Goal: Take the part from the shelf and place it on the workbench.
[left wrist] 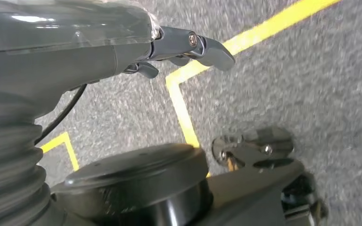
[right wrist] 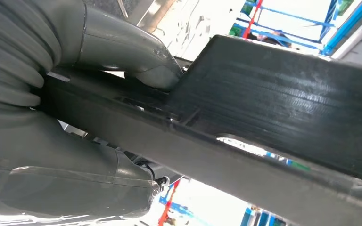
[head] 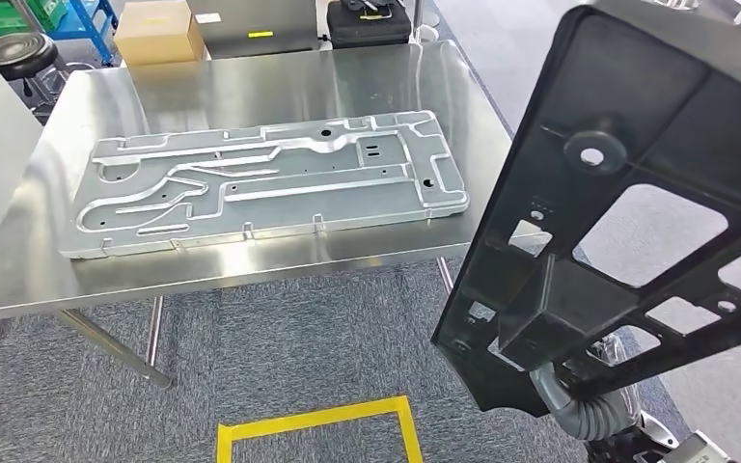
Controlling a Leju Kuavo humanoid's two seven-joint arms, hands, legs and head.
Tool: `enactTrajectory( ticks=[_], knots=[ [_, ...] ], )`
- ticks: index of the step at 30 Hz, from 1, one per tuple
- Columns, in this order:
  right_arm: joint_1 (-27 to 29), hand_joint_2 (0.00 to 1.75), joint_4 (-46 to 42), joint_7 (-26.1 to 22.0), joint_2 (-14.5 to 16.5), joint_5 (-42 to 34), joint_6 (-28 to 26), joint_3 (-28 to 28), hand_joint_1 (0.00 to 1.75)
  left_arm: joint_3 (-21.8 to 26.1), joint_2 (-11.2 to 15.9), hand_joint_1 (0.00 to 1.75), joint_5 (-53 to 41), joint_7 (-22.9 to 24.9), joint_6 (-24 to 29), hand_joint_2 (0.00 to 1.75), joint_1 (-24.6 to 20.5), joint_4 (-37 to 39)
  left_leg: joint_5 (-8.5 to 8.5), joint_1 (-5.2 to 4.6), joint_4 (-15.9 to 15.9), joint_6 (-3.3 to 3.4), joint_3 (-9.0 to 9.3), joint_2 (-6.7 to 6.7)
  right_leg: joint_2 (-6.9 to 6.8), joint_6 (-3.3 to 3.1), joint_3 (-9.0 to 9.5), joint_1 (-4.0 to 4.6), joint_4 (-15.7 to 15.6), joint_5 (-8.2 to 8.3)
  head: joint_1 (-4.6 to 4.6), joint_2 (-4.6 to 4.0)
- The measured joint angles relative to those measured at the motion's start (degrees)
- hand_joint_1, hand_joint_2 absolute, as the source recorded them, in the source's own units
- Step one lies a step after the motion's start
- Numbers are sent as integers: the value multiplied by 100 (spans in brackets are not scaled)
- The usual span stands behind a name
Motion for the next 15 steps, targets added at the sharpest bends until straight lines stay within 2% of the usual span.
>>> enactTrajectory(
  ticks=[1,2,3,4,5,6,7,9,10,11,13,15],
  knots=[
    [-10,175,12,-4,-5,-8,7,0,175,2,-1,0,15,0,0,175,10,0,-44,3,1,-8,39,-7,-1,12,-157,-9,74,-9,0,0],
    [-26,175,27,-7,-12,-16,12,0,175,3,-1,0,30,0,0,175,18,0,-91,7,1,-20,95,-13,-3,21,-219,-20,-37,105,1,0],
    [-47,175,43,-8,-21,-27,17,0,175,5,-4,0,39,0,1,175,23,0,-145,13,1,-36,166,-17,-7,24,-190,-31,-321,336,1,0],
    [-67,175,59,-9,-32,-41,22,0,175,7,-7,0,44,0,3,175,30,0,-206,17,-2,-57,234,-19,-18,25,-113,-39,-696,660,1,0],
    [-84,175,75,-9,-43,-57,27,0,175,8,-10,0,48,1,5,175,33,0,-264,17,1,-84,300,-19,-32,6,-44,-34,-1015,885,0,0],
    [-94,175,89,-9,-55,-70,31,-1,175,8,-13,0,51,3,10,175,32,0,-315,14,-6,-117,336,-19,-45,-32,6,-18,-1229,1021,1,0],
    [-97,175,100,-10,-68,-80,34,-1,175,9,-13,0,54,4,14,175,33,0,-355,9,-15,-154,373,-15,-51,-79,24,-2,-1327,1081,2,0],
    [-96,175,109,-11,-87,-92,37,-2,175,10,-11,0,57,7,16,175,30,0,-372,3,1,-228,432,-9,-35,-181,74,11,-1358,1025,4,0],
    [-92,175,109,-13,-91,-98,37,-2,175,10,-10,0,57,8,14,175,29,0,-364,7,84,-260,437,-6,-25,-223,130,1,-1386,1021,4,0],
    [-93,175,108,-14,-93,-103,38,-2,175,11,-10,0,58,9,8,175,23,0,-355,13,268,-288,363,-5,-20,-260,195,-6,-1408,990,4,0],
    [-100,175,108,-15,-98,-108,53,-2,175,12,-9,0,73,9,-4,175,10,0,-483,31,917,-336,-18,-4,-22,-308,314,-12,-1435,915,3,0],
    [-113,175,114,-15,-107,-109,78,-2,175,18,-9,0,92,2,-15,175,-16,0,-810,39,1562,-365,-511,-3,-23,-320,428,-12,-1439,808,3,0]
  ],
)
